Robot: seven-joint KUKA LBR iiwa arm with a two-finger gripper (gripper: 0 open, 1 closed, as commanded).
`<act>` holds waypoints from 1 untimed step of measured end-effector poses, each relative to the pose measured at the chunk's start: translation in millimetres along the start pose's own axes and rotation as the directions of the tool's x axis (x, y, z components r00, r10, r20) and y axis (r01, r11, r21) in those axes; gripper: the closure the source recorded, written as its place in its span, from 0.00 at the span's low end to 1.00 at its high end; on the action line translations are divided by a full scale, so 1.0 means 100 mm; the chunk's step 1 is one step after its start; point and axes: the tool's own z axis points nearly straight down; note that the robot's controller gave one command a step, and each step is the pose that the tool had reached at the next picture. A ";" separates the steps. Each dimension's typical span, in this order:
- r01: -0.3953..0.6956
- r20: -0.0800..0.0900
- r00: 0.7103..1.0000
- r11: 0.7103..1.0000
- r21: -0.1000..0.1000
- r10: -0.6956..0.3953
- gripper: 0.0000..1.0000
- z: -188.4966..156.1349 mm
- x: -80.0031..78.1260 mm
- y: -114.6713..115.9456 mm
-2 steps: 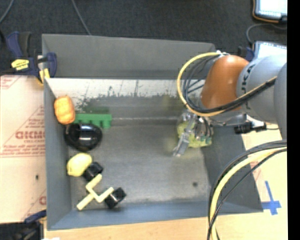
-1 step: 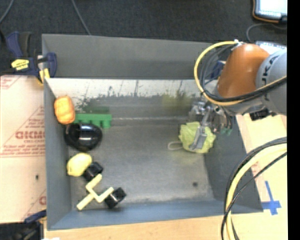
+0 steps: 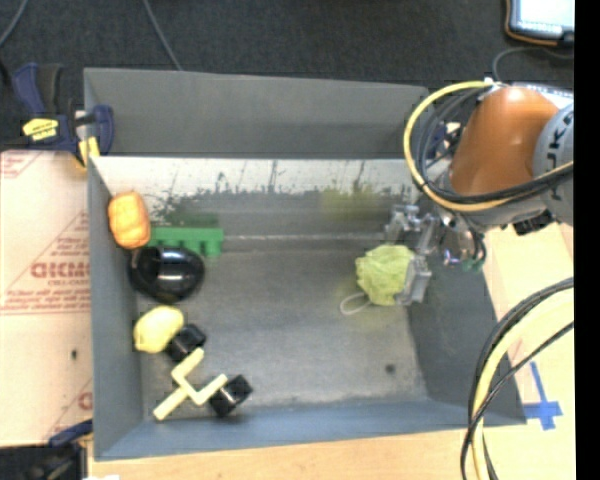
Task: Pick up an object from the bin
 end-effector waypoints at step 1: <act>-0.033 0.000 0.999 0.999 -0.002 0.033 0.00 -0.02 0.04 0.09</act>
Offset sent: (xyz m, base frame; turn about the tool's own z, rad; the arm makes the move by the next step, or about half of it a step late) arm 0.0097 0.0021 0.1047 -0.1411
